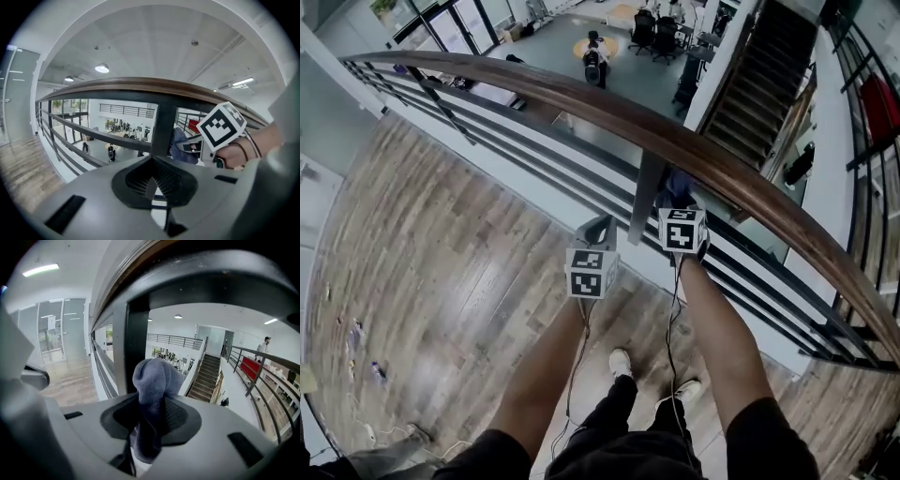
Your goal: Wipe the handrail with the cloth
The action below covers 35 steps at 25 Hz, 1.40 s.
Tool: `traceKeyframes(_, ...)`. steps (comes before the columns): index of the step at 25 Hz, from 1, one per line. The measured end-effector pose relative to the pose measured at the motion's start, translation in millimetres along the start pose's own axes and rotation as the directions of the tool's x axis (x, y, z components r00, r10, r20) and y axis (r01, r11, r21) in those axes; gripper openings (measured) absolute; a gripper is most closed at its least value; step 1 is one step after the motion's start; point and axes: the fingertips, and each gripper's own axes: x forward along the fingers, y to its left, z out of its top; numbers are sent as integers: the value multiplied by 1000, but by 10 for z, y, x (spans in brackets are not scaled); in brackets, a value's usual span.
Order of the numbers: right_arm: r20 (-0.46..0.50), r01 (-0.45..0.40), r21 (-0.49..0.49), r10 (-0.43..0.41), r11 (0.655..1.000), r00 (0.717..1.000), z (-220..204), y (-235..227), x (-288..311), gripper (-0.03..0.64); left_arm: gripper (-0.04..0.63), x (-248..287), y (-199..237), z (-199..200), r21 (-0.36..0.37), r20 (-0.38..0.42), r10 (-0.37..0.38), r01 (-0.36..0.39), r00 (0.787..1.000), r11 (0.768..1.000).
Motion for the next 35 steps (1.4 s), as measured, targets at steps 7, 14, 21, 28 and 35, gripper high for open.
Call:
traceKeyframes(7,-23,28,55,-27,998,999,-122,-168,-87,117,-2,118,-221,40,23,4,-32,32,999,999)
traceKeyframes(14,-19,99,131,-98,986,995,-410,-744,-480,117,-2,156,-848,170,37,4,-107,107,994,994)
traceKeyframes(21,-31,156,143,-153,977,988,-767,-1279,-867,115,-2,258,-1506,109,36,-14,-172,172,985,984)
traceKeyframes(28,-47,203,168,-198,965,979,-1114,-1840,-1268,115,-2,297,-2180,65,43,-31,-226,228,974,973)
traceKeyframes(35,-75,243,192,-233,951,970,-1569,-2605,-1777,115,-2,401,-3145,17,47,-45,-294,296,955,954)
